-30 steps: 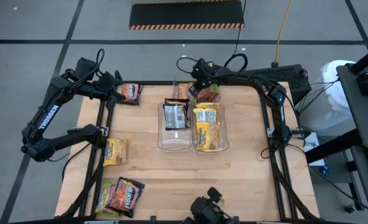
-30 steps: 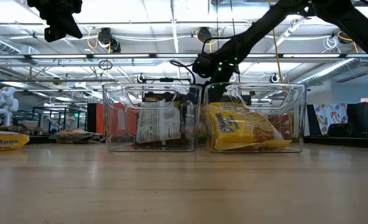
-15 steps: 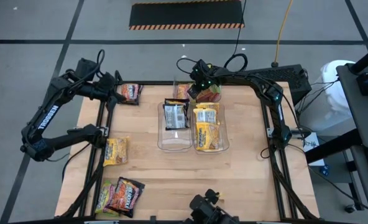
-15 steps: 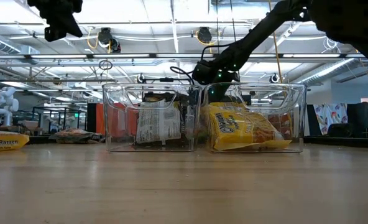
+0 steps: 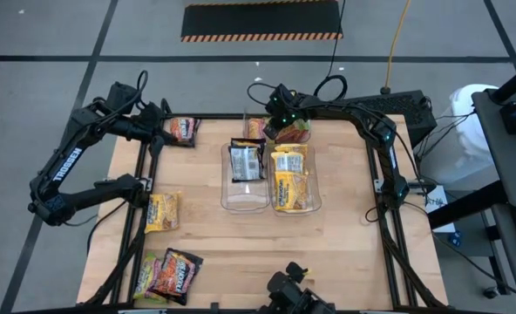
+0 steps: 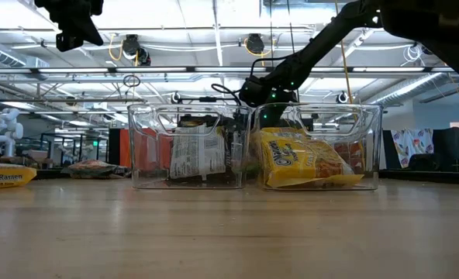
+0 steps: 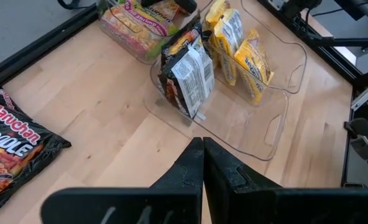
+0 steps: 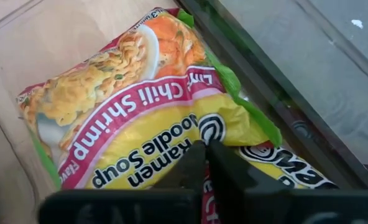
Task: Sort Maruchan noodles
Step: Put the green noodle pack into the top transparent bin
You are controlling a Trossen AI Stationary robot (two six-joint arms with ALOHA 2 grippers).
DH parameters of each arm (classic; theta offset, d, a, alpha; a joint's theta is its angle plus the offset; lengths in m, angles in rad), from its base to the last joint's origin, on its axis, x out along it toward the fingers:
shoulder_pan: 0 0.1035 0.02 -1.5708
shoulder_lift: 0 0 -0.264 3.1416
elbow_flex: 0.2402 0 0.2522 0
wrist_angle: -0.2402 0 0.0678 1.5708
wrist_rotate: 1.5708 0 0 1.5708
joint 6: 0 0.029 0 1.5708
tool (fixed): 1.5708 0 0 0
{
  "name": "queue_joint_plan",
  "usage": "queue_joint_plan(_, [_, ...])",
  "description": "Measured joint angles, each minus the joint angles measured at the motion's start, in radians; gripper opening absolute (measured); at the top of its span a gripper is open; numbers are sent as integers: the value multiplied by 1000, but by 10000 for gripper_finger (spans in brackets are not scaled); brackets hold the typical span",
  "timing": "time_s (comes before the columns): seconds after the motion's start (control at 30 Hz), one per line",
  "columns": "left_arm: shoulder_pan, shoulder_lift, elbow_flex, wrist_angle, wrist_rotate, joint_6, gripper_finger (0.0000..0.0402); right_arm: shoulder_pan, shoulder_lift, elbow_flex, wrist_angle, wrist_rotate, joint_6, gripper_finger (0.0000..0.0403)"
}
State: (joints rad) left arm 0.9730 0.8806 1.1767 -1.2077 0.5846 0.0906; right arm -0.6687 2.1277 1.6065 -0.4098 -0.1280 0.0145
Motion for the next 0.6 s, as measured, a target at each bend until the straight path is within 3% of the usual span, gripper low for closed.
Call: queue_joint_plan(0.6, [1, 0, 0, 0, 0, -18, 3, -2, -55, -1, 31, -8, -12, 0])
